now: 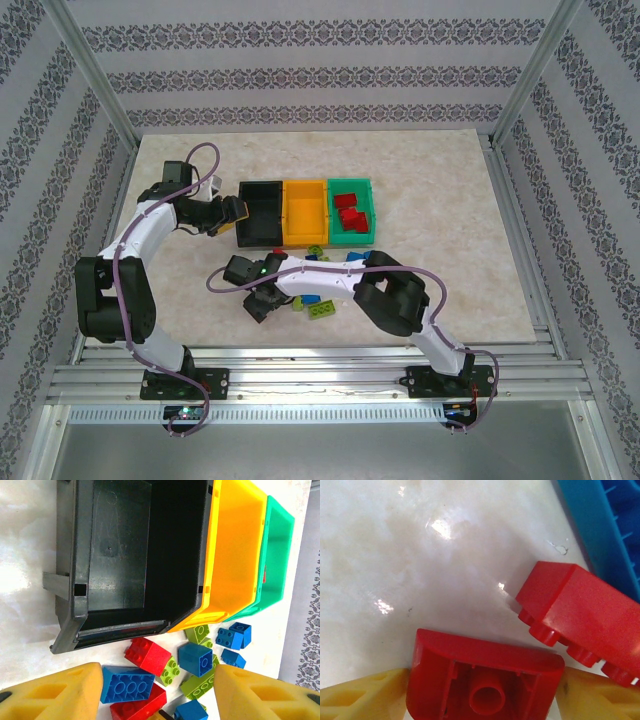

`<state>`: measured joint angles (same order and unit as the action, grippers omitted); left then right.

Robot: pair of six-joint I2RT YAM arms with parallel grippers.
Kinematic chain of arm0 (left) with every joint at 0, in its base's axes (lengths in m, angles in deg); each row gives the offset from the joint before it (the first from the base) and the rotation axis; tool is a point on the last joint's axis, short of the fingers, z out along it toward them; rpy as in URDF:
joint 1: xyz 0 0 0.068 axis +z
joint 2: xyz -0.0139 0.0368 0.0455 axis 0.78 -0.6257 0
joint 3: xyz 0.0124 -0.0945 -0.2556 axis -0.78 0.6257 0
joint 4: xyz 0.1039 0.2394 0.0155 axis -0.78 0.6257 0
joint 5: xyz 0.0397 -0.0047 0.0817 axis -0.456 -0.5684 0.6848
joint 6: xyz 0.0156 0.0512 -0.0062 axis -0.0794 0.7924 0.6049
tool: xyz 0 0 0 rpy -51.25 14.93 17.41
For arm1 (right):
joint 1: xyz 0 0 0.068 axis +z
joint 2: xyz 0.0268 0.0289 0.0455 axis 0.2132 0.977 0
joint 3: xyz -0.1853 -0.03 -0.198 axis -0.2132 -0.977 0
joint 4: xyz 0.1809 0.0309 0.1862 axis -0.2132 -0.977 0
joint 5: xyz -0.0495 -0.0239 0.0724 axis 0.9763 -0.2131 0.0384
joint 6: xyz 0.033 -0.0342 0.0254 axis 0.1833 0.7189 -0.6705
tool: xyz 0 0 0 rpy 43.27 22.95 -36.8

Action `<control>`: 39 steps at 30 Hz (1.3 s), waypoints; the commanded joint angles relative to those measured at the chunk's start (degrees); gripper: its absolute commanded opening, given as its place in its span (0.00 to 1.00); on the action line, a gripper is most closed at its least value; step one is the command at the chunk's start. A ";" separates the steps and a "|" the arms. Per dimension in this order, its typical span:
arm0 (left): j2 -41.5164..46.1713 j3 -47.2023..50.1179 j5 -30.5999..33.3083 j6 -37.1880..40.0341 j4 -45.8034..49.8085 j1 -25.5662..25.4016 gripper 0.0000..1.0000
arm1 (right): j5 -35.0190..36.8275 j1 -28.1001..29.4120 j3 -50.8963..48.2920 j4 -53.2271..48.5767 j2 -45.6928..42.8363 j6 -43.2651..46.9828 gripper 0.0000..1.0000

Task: Sort the legos into containers by color
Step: Pick up the lego from the bottom-center of the table, then place the lego in the container.

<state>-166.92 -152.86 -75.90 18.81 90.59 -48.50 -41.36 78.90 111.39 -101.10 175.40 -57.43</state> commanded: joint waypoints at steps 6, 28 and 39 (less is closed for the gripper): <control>1.22 0.73 -0.72 0.40 -1.31 1.06 0.60 | -1.80 0.58 -0.90 1.62 1.72 -1.47 0.66; 0.98 0.62 -0.54 0.72 -1.04 1.01 0.60 | 0.42 -12.47 -16.21 15.46 -22.47 0.81 0.66; 1.36 1.05 -0.57 0.12 -1.22 1.02 0.60 | 0.59 -29.09 -14.66 17.07 -21.73 1.13 0.66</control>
<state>-166.92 -152.84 -75.90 18.81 90.59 -48.50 -41.40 52.19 96.31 -84.84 153.68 -56.95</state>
